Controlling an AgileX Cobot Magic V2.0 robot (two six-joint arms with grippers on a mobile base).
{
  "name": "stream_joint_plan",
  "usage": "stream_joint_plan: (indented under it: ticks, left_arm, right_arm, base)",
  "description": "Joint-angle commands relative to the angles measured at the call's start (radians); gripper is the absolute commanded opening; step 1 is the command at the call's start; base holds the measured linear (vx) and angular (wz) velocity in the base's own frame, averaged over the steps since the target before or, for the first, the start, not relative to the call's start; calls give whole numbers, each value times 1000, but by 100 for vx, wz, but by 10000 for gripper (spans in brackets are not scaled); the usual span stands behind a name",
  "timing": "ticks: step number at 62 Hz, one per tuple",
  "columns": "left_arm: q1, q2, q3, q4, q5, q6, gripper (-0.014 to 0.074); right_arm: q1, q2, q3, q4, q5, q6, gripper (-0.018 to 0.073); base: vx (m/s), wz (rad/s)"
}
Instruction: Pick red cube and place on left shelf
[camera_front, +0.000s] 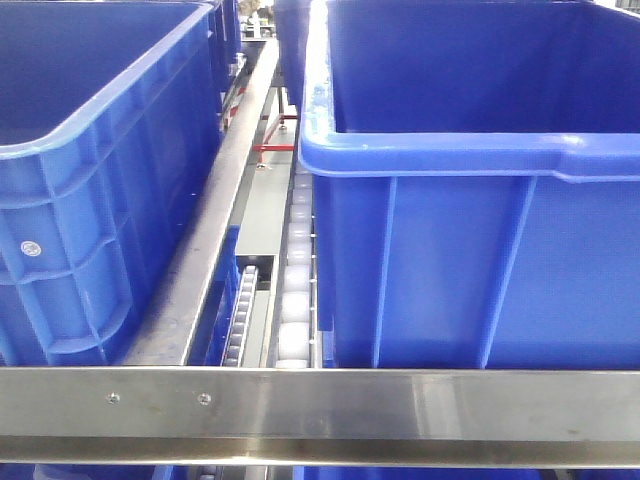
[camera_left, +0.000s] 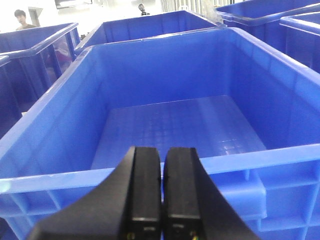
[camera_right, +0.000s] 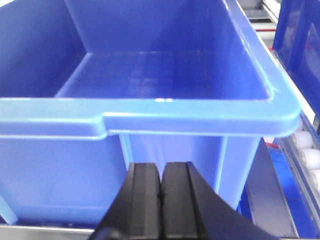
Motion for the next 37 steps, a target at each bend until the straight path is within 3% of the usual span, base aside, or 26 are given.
stream_joint_plan:
  ticks: [1, 24, 37]
  left_arm:
    - [-1, 8, 22, -10, -83, 1, 106]
    - [-1, 8, 22, -10, -83, 1, 106]
    - [-1, 8, 22, -10, -83, 1, 106]
  right_arm:
    - [-7, -17, -25, 6, -98, -7, 66]
    - [-7, -17, -25, 6, -115, -6, 66]
    - [-7, -17, -25, -81, -115, 123, 66]
  base:
    - [2, 13]
    - [0, 1]
    - [0, 0]
